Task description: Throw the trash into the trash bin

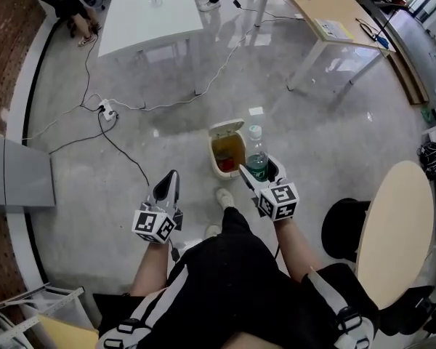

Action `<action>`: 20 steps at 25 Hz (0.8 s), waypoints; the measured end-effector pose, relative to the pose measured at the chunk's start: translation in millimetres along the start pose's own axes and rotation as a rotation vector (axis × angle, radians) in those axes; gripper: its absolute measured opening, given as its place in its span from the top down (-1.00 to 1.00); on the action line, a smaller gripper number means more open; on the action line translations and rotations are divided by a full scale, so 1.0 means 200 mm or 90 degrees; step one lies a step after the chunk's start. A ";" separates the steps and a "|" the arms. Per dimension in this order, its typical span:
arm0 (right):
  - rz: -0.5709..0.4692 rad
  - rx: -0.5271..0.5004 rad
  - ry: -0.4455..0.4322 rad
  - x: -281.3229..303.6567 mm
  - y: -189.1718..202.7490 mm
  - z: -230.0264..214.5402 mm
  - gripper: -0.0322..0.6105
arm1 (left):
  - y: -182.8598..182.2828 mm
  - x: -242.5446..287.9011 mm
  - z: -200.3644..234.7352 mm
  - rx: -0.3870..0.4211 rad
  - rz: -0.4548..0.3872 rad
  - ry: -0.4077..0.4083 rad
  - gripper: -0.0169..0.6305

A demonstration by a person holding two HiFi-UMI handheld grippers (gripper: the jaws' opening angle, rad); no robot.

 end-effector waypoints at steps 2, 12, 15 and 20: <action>0.014 0.000 -0.008 0.06 0.02 -0.06 -0.12 | 0.02 0.10 0.00 -0.007 0.013 -0.004 0.94; 0.146 0.014 -0.087 0.34 0.37 -0.24 -0.12 | 0.23 0.56 0.05 -0.031 0.098 -0.018 0.94; 0.210 0.034 -0.130 0.40 0.54 -0.22 -0.12 | 0.31 0.65 0.10 -0.039 0.122 -0.036 0.94; 0.315 0.036 -0.184 0.54 0.82 -0.19 -0.12 | 0.39 0.75 0.20 -0.056 0.141 -0.068 0.94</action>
Point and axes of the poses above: the fingertips, and each gripper's own axes: x forward along the fingers, z to its left, y out of its underside, the point moved 3 cm from there along -x, backward along the fingers, and after that the axes turned 14 degrees about -x, right-handed, at the moved point
